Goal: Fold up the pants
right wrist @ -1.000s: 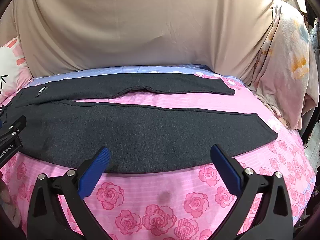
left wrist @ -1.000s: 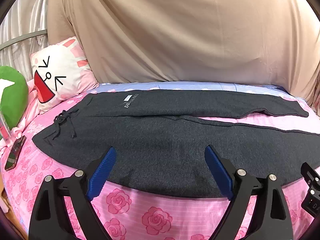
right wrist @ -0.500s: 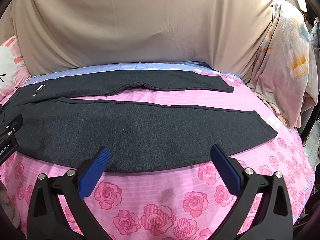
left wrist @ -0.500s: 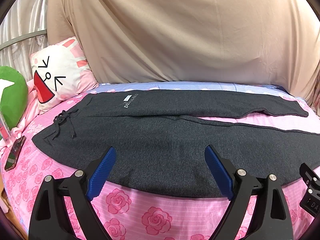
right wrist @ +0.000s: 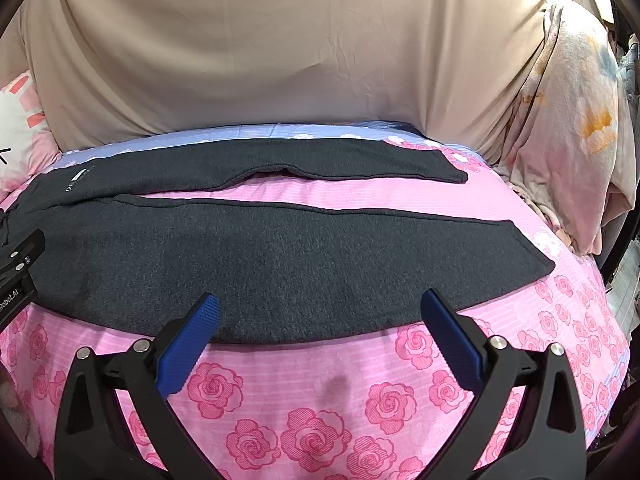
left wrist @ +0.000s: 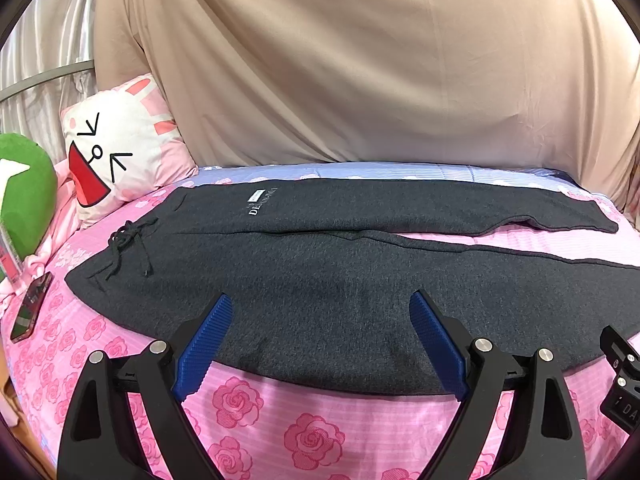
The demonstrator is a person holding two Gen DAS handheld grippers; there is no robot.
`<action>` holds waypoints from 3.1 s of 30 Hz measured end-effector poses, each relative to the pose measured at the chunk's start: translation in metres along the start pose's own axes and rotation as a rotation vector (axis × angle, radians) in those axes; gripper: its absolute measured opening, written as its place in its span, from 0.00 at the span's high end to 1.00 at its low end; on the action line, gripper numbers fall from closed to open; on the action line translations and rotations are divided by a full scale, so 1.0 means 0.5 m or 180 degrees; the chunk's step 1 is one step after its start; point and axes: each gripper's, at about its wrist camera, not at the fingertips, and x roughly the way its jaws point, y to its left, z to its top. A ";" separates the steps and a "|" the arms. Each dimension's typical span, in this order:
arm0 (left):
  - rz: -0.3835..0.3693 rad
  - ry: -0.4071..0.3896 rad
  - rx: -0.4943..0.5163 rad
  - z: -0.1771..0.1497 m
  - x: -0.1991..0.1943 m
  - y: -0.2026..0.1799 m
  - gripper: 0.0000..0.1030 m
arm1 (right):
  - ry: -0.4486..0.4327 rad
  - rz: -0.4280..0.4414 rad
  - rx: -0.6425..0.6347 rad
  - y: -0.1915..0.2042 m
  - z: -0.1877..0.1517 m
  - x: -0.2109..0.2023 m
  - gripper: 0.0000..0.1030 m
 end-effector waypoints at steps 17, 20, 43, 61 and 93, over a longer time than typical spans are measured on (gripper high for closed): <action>0.0001 0.0001 0.0000 0.000 0.000 0.000 0.14 | 0.0032 -0.0022 -0.0006 0.002 0.000 0.003 0.04; 0.0001 0.0003 -0.0002 0.000 0.000 0.000 0.14 | 0.0034 -0.0021 -0.0007 0.002 0.000 0.003 0.04; 0.0006 0.0013 0.0009 0.000 0.002 -0.002 0.14 | 0.0037 -0.0019 -0.0005 0.003 0.000 0.003 0.04; -0.0504 0.0298 -0.0134 0.120 0.076 0.153 0.10 | 0.0172 0.0370 -0.0108 -0.190 0.121 0.137 0.04; 0.0159 0.0960 -0.1159 0.366 0.504 0.599 0.79 | 0.0305 0.0744 0.0466 -0.447 0.401 0.482 0.93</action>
